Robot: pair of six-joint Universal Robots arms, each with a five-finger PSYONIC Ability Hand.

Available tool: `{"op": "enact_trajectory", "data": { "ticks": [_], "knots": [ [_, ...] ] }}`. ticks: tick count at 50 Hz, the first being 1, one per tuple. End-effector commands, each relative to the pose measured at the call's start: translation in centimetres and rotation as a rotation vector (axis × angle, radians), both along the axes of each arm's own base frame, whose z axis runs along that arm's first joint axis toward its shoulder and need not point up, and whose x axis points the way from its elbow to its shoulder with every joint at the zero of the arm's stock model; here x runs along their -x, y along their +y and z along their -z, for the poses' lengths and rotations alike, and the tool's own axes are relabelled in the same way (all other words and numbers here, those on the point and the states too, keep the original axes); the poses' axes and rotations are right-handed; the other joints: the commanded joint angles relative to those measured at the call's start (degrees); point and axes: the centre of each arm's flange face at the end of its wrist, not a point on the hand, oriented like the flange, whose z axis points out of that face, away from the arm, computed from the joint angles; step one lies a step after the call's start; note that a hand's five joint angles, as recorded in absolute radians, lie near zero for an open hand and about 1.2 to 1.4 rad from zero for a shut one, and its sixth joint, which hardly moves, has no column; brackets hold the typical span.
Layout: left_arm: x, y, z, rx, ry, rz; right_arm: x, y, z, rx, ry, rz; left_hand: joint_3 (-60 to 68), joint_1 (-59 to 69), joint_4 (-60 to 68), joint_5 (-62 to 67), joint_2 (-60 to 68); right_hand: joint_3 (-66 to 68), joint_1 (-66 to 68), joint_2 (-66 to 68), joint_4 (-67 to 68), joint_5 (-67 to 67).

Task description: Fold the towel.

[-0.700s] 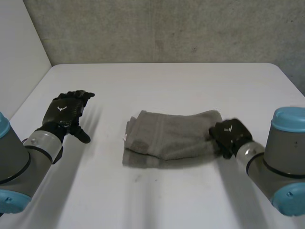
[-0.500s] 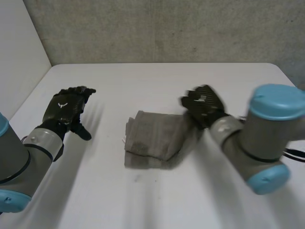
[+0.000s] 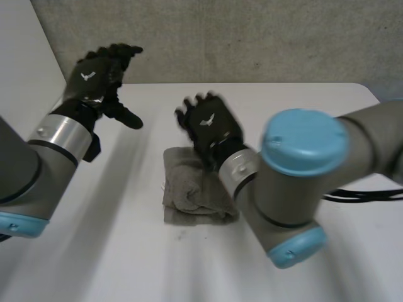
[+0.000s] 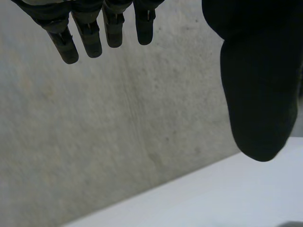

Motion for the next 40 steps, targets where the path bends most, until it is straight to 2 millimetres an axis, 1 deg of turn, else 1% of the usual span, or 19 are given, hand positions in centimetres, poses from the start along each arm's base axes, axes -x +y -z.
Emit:
{"op": "enact_trajectory", "data": {
  "ticks": [1, 7, 9, 14, 21, 24, 26, 27, 29, 31, 32, 33, 34, 35, 36, 37, 38, 39, 40],
  "knots": [
    [1.5, 0.0, 5.1, -0.223, 0.005, 0.029, 2.7, -0.5, -0.9, -0.013, -0.078, 0.056, 1.05, 0.63, 1.11, -1.24, 1.04, -3.93, -3.57, -3.97, -4.98, -3.52],
    [2.3, 0.9, 8.8, -0.352, -0.048, 0.053, 2.9, -1.6, 2.4, -0.109, 0.007, 0.082, 1.05, 0.63, 1.11, -1.24, 1.04, -3.93, -3.57, -3.97, -4.98, -3.52],
    [2.9, 1.5, 11.3, -0.412, -0.086, 0.067, 2.8, -2.0, 4.8, -0.168, 0.060, 0.089, 1.05, 0.63, 1.11, -1.24, 1.04, -3.93, -3.57, -3.97, -4.98, -3.52],
    [3.4, 2.2, 14.1, -0.482, -0.129, 0.085, 2.6, -2.4, 8.4, -0.242, 0.126, 0.095, 1.39, 0.97, 1.44, -0.91, 1.38, -3.93, -3.57, -3.97, -4.98, -3.52],
    [3.1, 2.0, 15.1, -0.481, -0.178, 0.050, 2.9, -3.0, 10.3, -0.280, 0.154, 0.107, 1.72, 1.31, 1.78, -0.57, 1.71, -3.93, -3.57, -3.97, -4.98, -3.52],
    [3.1, 1.7, 14.3, -0.433, -0.205, 0.036, 3.1, -3.4, 9.8, -0.274, 0.145, 0.117, 1.56, 1.14, 1.61, -0.74, 1.55, -3.93, -3.57, -3.97, -4.98, -3.52],
    [3.2, 1.4, 13.5, -0.404, -0.210, 0.031, 3.3, -3.7, 8.3, -0.258, 0.115, 0.126, 1.56, 1.14, 1.61, -0.74, 1.55, -3.93, -3.57, -3.97, -4.98, -3.52],
    [3.2, 1.3, 12.2, -0.365, -0.205, 0.025, 3.3, -3.7, 8.3, -0.258, 0.114, 0.126, 1.56, 1.14, 1.61, -0.74, 1.55, -3.93, -3.57, -3.97, -4.98, -3.52],
    [3.2, 1.2, 10.9, -0.331, -0.192, 0.022, 3.6, -3.9, 6.8, -0.249, 0.079, 0.137, 1.56, 1.14, 1.61, -0.74, 1.55, -3.93, -3.57, -3.97, -4.98, -3.52],
    [3.2, 1.1, 9.4, -0.294, -0.174, 0.017, 4.4, -4.5, 3.7, -0.234, 0.003, 0.161, 1.56, 1.14, 1.61, -0.74, 1.55, -3.93, -3.57, -3.97, -4.98, -3.52],
    [3.2, 1.1, 7.4, -0.246, -0.148, 0.015, 4.4, -4.5, 3.7, -0.234, 0.003, 0.161, 1.56, 1.14, 1.61, -0.74, 1.55, -3.93, -3.57, -3.97, -4.98, -3.52],
    [3.2, 1.1, 7.4, -0.245, -0.148, 0.015, 4.9, -4.7, 2.0, -0.227, -0.034, 0.174, 1.56, 1.14, 1.61, -0.74, 1.55, -3.93, -3.57, -3.97, -4.98, -3.52],
    [3.0, 1.2, 4.6, -0.188, -0.117, 0.006, 5.6, -5.1, 0.1, -0.219, -0.072, 0.194, 1.56, 1.14, 1.61, -0.74, 1.55, -3.93, -3.57, -3.97, -4.98, -3.52],
    [2.7, 1.4, 2.2, -0.149, -0.096, -0.002, 5.6, -5.1, 0.1, -0.219, -0.072, 0.195, 1.39, 0.97, 1.44, -0.91, 1.38, -3.93, -3.57, -3.97, -4.98, -3.52],
    [2.7, 1.4, 2.2, -0.148, -0.096, -0.002, 6.6, -5.5, -1.8, -0.212, -0.109, 0.220, 1.39, 0.97, 1.44, -0.91, 1.38, -3.93, -3.57, -3.97, -4.98, -3.52],
    [2.4, 1.8, 0.0, -0.116, -0.079, -0.010, 7.6, -5.8, -3.6, -0.205, -0.147, 0.248, 1.39, 0.97, 1.44, -0.91, 1.38, -3.93, -3.57, -3.97, -4.98, -3.52],
    [2.0, 2.1, -2.0, -0.096, -0.067, -0.021, 7.6, -5.8, -3.7, -0.205, -0.147, 0.248, 1.39, 0.97, 1.44, -0.91, 1.38, -3.93, -3.57, -3.97, -4.98, -3.52],
    [2.0, 2.1, -2.0, -0.096, -0.067, -0.021, 8.5, -6.2, -5.3, -0.200, -0.182, 0.274, 1.39, 0.97, 1.44, -0.91, 1.38, -3.93, -3.57, -3.97, -4.98, -3.52],
    [1.5, 2.4, -3.8, -0.086, -0.059, -0.033, 9.4, -6.4, -6.8, -0.197, -0.214, 0.298, 1.39, 0.97, 1.44, -0.91, 1.38, -3.93, -3.57, -3.97, -4.98, -3.52]
  ]
}}
